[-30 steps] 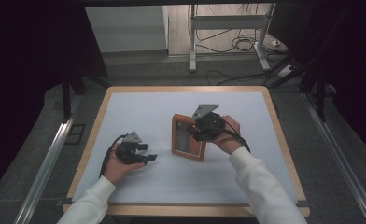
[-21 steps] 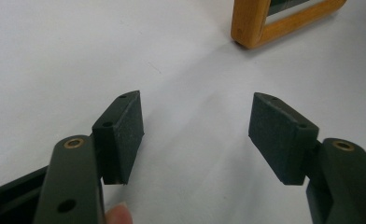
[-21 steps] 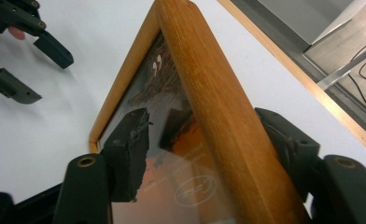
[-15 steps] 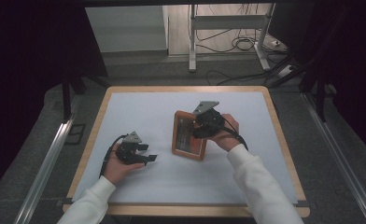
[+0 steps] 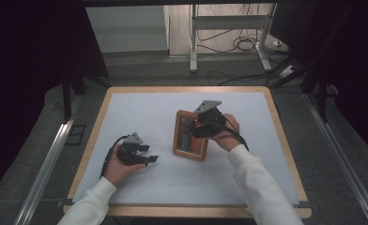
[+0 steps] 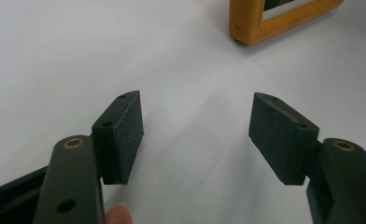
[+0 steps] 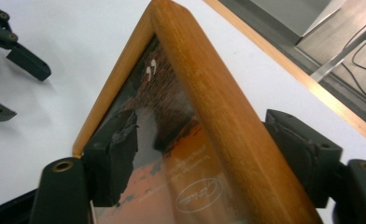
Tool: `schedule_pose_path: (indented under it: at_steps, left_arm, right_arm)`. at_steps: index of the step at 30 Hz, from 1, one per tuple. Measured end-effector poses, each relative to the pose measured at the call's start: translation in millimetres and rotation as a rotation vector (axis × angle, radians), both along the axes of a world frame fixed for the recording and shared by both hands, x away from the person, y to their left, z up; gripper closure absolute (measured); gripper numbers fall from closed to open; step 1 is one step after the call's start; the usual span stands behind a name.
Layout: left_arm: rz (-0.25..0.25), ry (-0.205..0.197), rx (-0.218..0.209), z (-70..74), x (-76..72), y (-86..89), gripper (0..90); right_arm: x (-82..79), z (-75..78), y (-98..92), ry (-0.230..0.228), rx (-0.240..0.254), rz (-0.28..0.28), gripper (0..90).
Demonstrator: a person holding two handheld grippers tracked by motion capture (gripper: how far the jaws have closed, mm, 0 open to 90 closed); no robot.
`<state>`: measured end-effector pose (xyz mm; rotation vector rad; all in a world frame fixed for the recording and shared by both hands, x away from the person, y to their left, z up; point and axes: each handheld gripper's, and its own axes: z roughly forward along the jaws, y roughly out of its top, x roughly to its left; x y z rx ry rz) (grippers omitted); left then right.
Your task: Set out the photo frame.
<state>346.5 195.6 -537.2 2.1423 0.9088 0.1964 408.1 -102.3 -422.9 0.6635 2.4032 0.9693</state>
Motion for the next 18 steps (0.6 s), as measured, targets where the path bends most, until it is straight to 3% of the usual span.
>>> schedule_pose_path:
  at_steps: [8, 18]
  left_arm:
    - [0.001, -0.002, -0.001, 0.3, -0.2, 0.4, 34.7]
    - [0.001, -0.022, -0.005, 2.4, -2.5, -1.1, 34.7]
  right_arm:
    - [-4.6, 7.8, -13.1, -0.008, 0.074, -0.046, 20.7]
    - [-25.4, 4.9, -50.4, 0.002, 0.151, -0.072, 19.3]
